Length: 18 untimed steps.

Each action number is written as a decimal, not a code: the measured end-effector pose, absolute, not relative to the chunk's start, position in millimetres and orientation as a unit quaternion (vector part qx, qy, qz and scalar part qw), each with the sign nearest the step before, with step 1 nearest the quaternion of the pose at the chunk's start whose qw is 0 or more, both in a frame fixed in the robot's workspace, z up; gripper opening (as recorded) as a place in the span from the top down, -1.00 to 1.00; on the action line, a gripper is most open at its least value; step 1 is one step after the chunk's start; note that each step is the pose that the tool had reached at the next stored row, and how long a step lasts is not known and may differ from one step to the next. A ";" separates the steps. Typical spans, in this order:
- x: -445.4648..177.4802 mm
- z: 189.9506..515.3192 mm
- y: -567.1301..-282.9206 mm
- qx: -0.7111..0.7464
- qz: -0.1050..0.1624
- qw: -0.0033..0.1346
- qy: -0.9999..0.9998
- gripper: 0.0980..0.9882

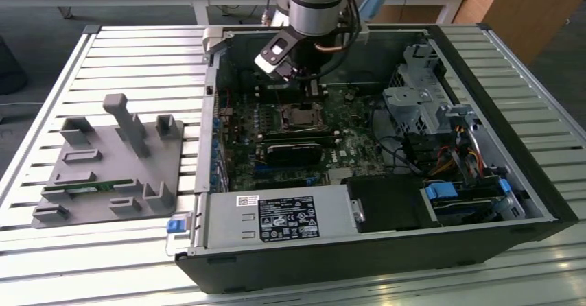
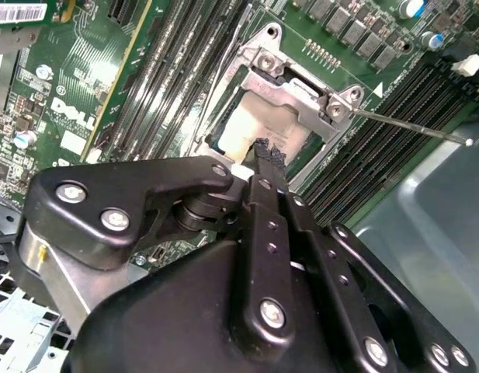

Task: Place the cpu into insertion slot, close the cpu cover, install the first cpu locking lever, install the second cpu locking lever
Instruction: 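Close the cpu cover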

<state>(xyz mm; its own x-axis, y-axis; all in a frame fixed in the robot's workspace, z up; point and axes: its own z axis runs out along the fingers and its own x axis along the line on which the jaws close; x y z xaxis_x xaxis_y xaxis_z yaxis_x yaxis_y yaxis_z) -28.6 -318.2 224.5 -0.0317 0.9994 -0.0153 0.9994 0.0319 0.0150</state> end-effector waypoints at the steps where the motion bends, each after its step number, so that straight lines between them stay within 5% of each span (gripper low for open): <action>1: -29.7 224.3 -318.2 0.696 0.000 0.011 0.718 0.98; 18: -46.8 221.7 -318.2 0.696 0.000 0.011 0.718 0.98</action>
